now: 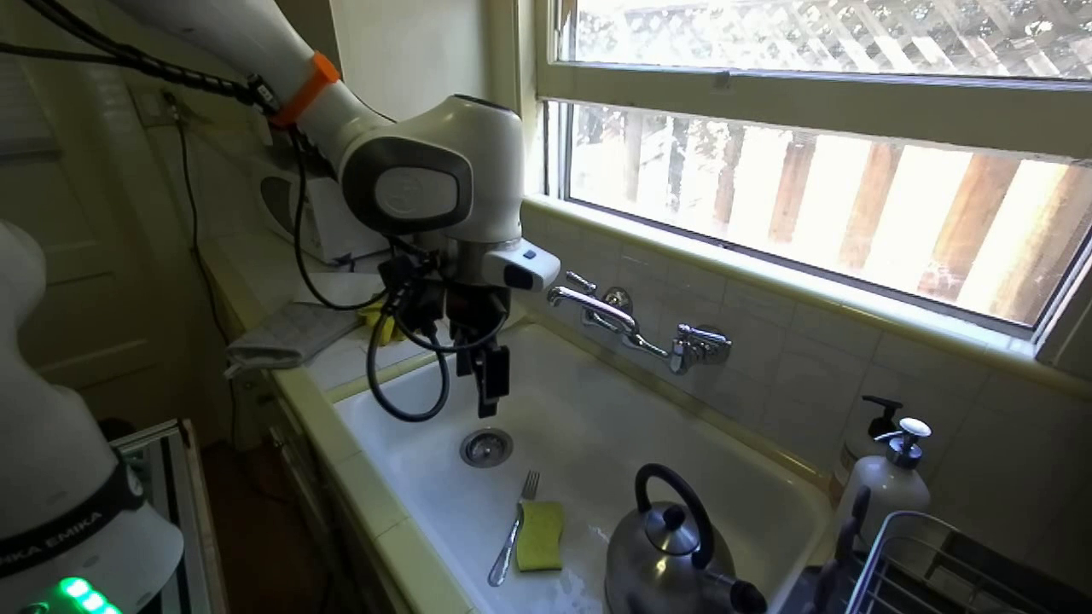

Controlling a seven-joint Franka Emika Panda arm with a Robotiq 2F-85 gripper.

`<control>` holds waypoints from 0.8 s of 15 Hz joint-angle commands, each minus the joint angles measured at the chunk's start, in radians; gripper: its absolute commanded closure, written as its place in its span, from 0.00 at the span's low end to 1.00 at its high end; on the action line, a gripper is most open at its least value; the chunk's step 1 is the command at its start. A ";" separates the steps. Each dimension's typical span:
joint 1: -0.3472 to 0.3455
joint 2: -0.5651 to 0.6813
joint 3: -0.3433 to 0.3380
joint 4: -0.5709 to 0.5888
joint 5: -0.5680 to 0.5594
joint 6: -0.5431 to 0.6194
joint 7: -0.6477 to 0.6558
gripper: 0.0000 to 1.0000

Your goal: Use the sponge to clean the sides of the sink

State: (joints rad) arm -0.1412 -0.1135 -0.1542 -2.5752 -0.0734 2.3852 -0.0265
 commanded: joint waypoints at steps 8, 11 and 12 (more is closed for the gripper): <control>-0.026 0.452 0.079 0.114 0.210 0.410 -0.105 0.00; -0.057 0.580 0.129 0.196 0.232 0.453 -0.125 0.00; -0.047 0.622 0.116 0.227 0.204 0.470 -0.103 0.00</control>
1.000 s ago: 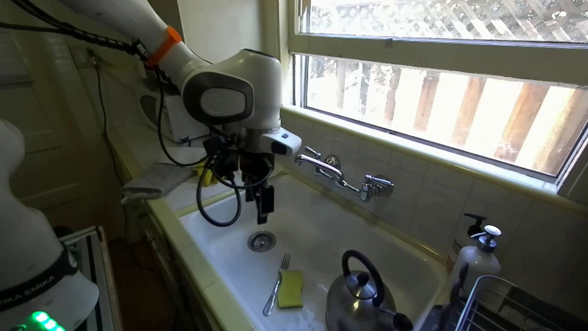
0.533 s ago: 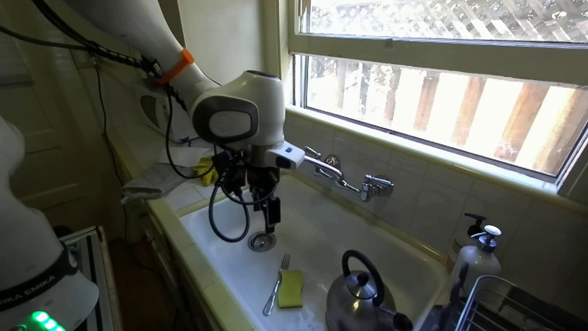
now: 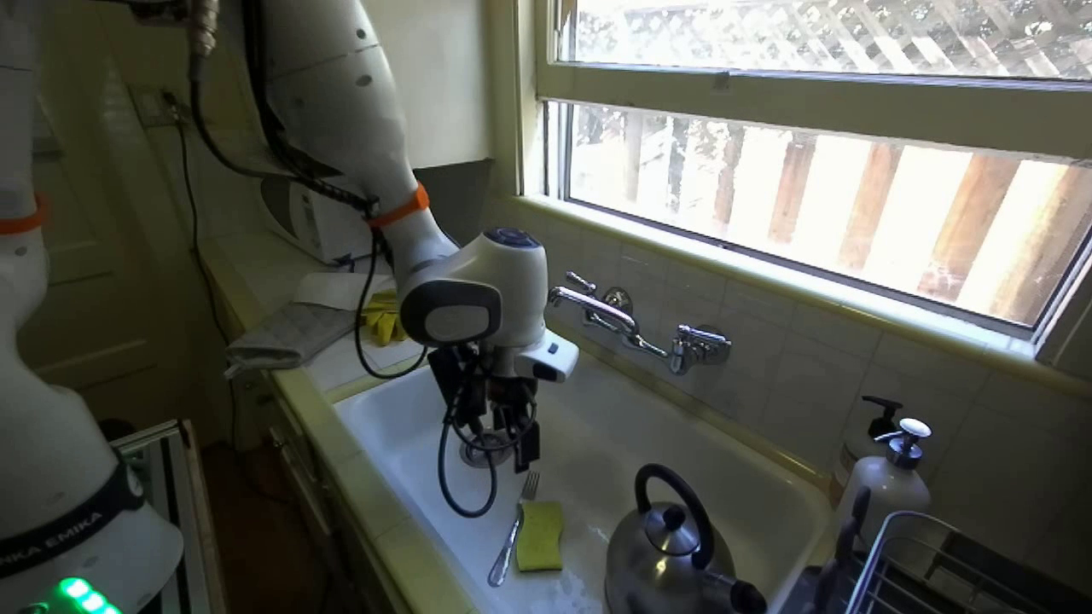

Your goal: Use the sponge to clean the sides of the sink

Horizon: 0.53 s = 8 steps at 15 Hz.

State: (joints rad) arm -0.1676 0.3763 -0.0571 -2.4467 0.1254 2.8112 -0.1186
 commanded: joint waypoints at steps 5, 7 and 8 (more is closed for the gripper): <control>-0.023 0.281 0.015 0.240 -0.024 0.033 0.005 0.00; -0.021 0.243 0.018 0.204 -0.020 0.030 0.011 0.00; -0.023 0.264 0.018 0.225 -0.021 0.030 0.011 0.00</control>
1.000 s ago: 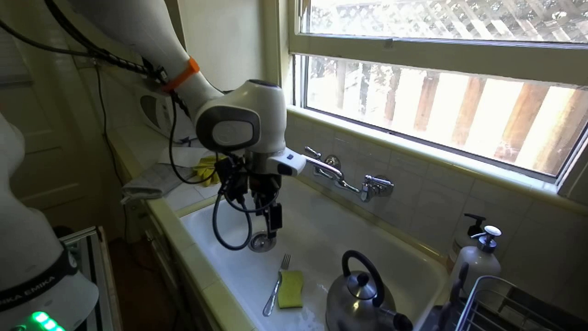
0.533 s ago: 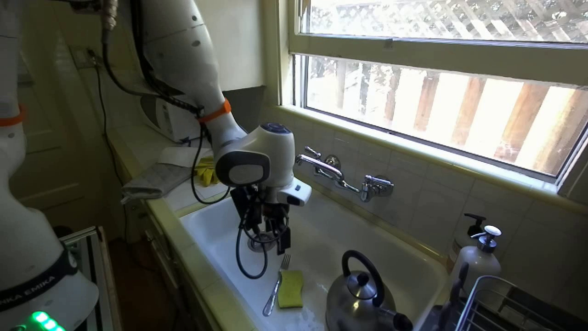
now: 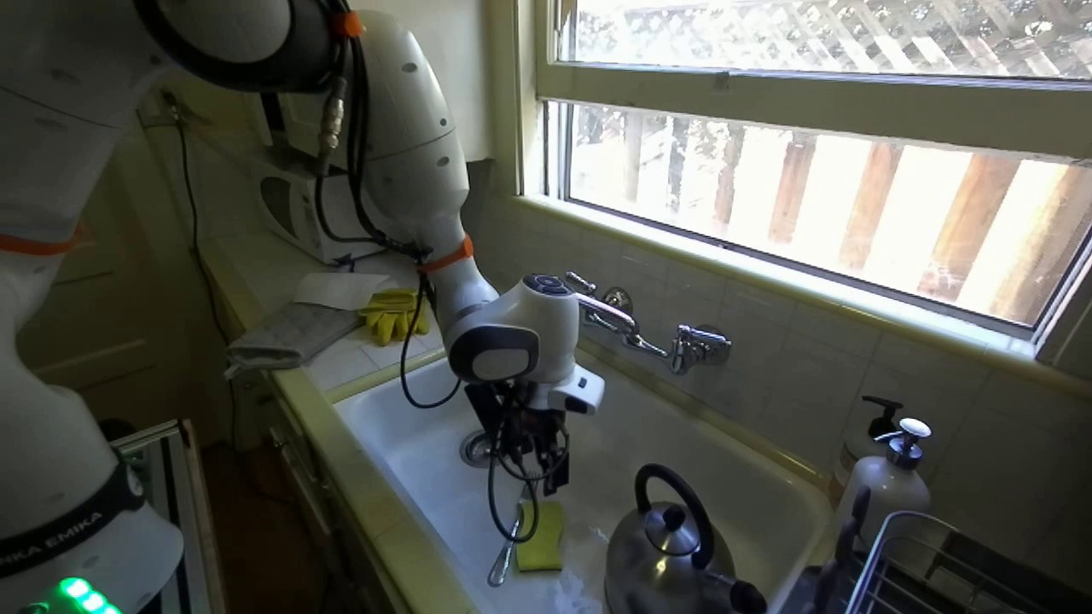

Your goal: Use the sponge to clean the sides of the sink

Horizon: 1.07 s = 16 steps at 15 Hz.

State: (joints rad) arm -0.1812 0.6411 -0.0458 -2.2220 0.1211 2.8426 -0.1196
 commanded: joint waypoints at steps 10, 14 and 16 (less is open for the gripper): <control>-0.011 0.026 0.007 0.027 -0.017 -0.001 0.013 0.00; -0.011 0.026 0.007 0.028 -0.017 -0.001 0.013 0.00; -0.017 0.036 0.013 0.028 -0.050 0.029 -0.042 0.00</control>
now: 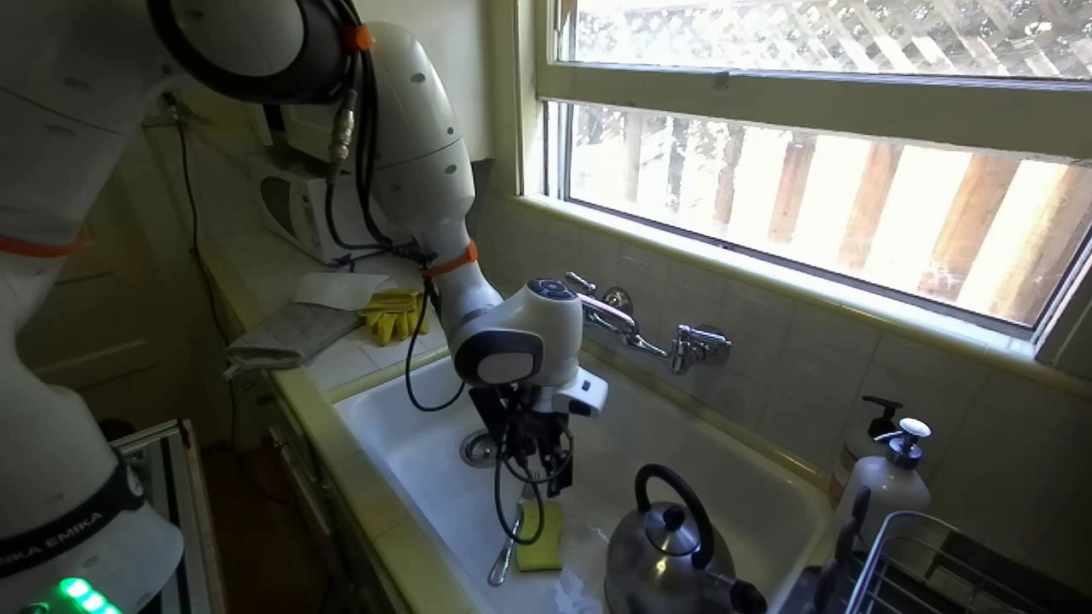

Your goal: Use the sponge to clean the sides of the sink

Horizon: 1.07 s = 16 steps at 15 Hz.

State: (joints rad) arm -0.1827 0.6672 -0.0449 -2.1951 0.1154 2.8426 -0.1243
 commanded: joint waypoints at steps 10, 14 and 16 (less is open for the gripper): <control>-0.058 0.167 0.006 0.013 -0.341 0.251 -0.324 0.00; -0.092 0.229 0.018 0.038 -0.415 0.311 -0.366 0.00; -0.100 0.249 0.014 0.055 -0.442 0.314 -0.377 0.00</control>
State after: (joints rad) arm -0.2546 0.8683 -0.0361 -2.1769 -0.2720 3.1261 -0.4744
